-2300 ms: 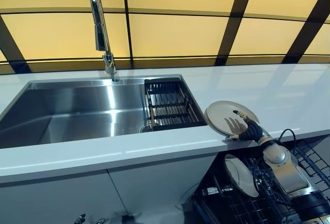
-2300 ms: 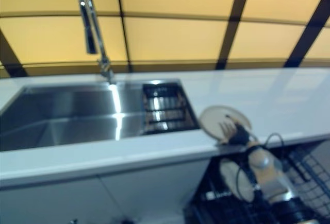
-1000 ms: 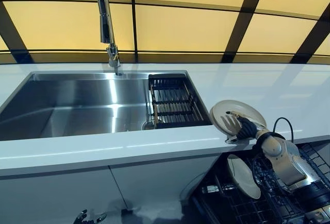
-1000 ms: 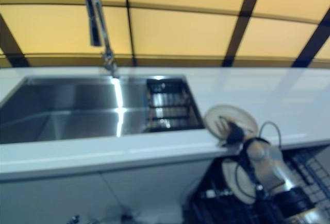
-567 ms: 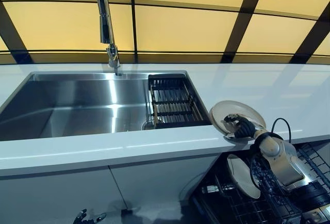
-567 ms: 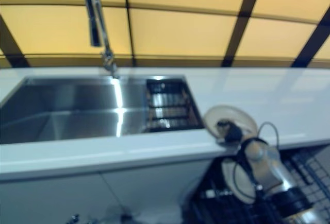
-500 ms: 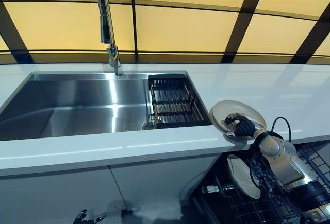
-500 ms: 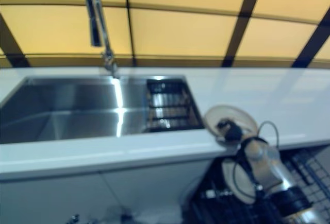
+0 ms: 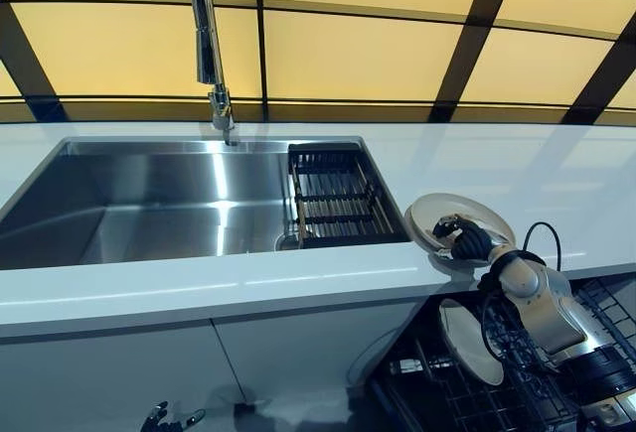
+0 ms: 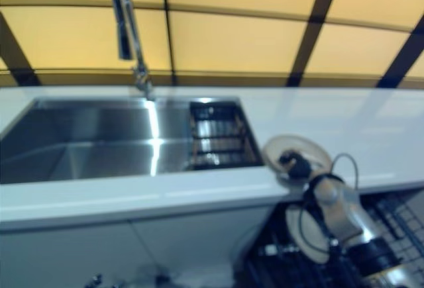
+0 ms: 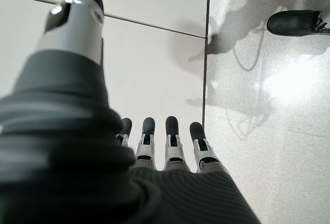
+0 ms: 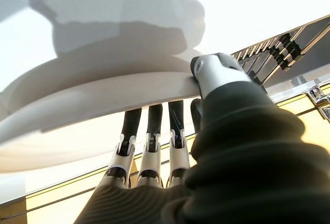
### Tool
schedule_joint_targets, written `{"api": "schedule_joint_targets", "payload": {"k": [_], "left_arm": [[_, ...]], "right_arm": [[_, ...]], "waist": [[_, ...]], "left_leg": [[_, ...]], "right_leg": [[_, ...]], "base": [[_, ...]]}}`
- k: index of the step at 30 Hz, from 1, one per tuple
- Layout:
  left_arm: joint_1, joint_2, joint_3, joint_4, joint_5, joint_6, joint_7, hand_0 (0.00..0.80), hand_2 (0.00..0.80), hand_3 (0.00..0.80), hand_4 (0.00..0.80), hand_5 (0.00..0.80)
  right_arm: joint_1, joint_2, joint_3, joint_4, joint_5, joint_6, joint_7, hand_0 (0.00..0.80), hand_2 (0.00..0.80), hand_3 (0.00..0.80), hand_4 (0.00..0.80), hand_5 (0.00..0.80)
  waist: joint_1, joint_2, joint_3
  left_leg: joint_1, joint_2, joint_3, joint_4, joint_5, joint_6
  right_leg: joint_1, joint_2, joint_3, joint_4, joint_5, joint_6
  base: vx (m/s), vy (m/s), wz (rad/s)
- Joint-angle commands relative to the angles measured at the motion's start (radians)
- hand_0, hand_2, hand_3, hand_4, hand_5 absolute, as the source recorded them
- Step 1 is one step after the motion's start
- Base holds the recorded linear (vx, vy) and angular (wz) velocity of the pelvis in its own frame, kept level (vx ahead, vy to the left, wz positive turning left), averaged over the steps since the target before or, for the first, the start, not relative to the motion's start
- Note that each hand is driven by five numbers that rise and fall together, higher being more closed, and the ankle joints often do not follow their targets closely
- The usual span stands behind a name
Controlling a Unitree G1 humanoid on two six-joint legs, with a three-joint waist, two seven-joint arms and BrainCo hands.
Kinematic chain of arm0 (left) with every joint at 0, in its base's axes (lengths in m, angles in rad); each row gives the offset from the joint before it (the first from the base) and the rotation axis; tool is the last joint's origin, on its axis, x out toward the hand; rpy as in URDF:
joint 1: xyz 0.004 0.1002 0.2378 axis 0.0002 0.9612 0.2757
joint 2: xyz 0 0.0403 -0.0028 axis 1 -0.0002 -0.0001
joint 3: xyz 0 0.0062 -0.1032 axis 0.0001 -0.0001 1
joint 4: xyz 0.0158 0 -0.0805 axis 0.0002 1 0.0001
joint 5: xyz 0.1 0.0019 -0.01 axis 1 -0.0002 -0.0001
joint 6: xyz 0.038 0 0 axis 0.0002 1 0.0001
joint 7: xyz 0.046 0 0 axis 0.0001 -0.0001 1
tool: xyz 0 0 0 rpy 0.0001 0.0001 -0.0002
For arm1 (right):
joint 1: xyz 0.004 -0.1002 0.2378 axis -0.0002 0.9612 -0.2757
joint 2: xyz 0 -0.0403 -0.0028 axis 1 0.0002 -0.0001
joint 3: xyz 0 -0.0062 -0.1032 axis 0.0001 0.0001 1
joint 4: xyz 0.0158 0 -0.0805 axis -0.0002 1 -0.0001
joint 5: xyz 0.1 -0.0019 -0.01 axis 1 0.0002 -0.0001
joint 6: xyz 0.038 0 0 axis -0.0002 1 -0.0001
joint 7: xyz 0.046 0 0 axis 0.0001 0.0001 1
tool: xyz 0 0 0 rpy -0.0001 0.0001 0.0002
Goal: Take plates into dishwasher
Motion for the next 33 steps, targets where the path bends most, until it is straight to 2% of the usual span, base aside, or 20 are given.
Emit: {"api": "schedule_joint_targets", "payload": {"k": [1,4,13,29,31,33], "left_arm": [[-0.074,0.026,-0.014,0.001,0.031,-0.019,0.016,0.000,0.000,0.000,0.000,0.000],[-0.073,0.028,-0.013,0.002,0.030,-0.021,0.014,0.000,0.000,0.000,0.000,0.000],[-0.069,0.029,-0.005,0.006,0.030,-0.028,0.014,0.000,0.000,0.000,0.000,0.000],[-0.065,0.027,0.001,0.013,0.033,-0.035,0.011,0.000,0.000,0.000,0.000,0.000],[-0.065,0.025,0.000,0.011,0.033,-0.033,0.014,0.000,0.000,0.000,0.000,0.000],[-0.063,0.025,0.003,0.009,0.035,-0.030,0.012,0.000,0.000,0.000,0.000,0.000]], "right_arm": [[-0.047,-0.021,0.005,0.007,0.004,-0.013,0.012,0.398,0.398,0.398,0.398,0.398],[-0.046,-0.025,0.002,0.001,0.012,-0.012,0.004,0.427,0.427,0.427,0.427,0.427],[-0.034,-0.047,-0.027,-0.028,-0.009,-0.016,-0.015,0.599,0.599,0.599,0.599,0.599],[-0.040,-0.082,-0.073,-0.057,-0.004,-0.030,-0.059,0.678,0.678,0.678,0.678,0.678],[-0.043,-0.085,-0.078,-0.060,0.003,-0.029,-0.067,0.791,0.791,0.791,0.791,0.791],[-0.048,-0.085,-0.086,-0.069,0.013,-0.025,-0.071,0.800,0.800,0.800,0.800,0.800]], "waist": [[0.037,0.000,0.012],[0.037,-0.001,0.014],[0.032,-0.007,0.015],[0.026,-0.008,0.010],[0.026,-0.008,0.007],[0.025,-0.007,0.006]], "left_leg": [[-0.048,-0.025,-0.088,0.013,-0.019,0.055],[-0.049,-0.025,-0.089,0.014,-0.019,0.055],[-0.050,-0.022,-0.088,0.014,-0.022,0.056],[-0.049,-0.023,-0.083,0.015,-0.026,0.057],[-0.047,-0.023,-0.082,0.015,-0.027,0.057],[-0.046,-0.023,-0.081,0.015,-0.027,0.057]], "right_leg": [[0.023,-0.018,0.000,0.107,-0.083,0.043],[0.022,-0.018,0.001,0.108,-0.084,0.042],[0.019,-0.015,0.006,0.109,-0.085,0.043],[0.019,-0.012,0.012,0.109,-0.088,0.042],[0.021,-0.012,0.012,0.108,-0.088,0.042],[0.021,-0.012,0.012,0.108,-0.088,0.042]], "base": [[0.000,0.000,0.00],[0.000,0.000,0.00],[0.000,0.000,0.00],[0.000,0.000,0.00],[0.000,0.000,0.00],[0.000,0.000,0.00]]}}
